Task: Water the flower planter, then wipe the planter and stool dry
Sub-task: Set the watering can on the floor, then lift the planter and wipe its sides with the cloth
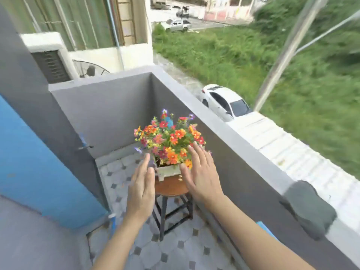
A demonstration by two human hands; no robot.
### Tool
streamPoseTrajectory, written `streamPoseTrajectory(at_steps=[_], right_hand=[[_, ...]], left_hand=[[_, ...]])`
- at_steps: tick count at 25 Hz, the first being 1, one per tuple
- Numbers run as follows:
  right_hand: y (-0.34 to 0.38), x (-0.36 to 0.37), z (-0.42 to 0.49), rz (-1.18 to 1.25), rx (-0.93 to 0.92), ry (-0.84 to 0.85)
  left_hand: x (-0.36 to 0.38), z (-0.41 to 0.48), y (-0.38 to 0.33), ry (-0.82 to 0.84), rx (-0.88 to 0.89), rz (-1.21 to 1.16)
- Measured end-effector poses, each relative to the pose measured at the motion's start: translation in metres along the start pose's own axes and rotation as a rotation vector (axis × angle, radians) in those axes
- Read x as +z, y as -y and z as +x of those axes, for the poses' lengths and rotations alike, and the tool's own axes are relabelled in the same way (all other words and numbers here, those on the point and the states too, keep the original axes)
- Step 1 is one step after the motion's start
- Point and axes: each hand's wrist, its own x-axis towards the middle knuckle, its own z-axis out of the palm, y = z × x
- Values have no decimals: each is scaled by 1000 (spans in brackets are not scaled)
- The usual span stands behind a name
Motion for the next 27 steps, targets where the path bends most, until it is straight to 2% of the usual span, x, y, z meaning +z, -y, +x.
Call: streamPoseTrajectory(at_steps=[4, 7, 12, 16, 19, 22, 25, 27], right_hand=[[-105, -48, -49, -125, 334, -33], [-183, -80, -93, -191, 547, -10], [-291, -108, -149, -275, 766, 80], [-349, -118, -170, -283, 920, 202], [-369, -120, -169, -238, 945, 276], [-383, -119, -163, -159, 934, 360], [-391, -117, -160, 30, 871, 245], [-388, -118, -160, 120, 806, 107]], left_hand=[[101, 4, -34, 277, 150, -28], [183, -2, -51, 459, 224, 66], [300, -20, -64, 736, 242, 229], [377, -34, -75, 911, 191, 366], [419, -46, -85, 897, 162, 449], [448, -57, -92, 782, 167, 547], [459, -55, -93, 680, -105, 463], [459, -52, -91, 703, -212, 361]])
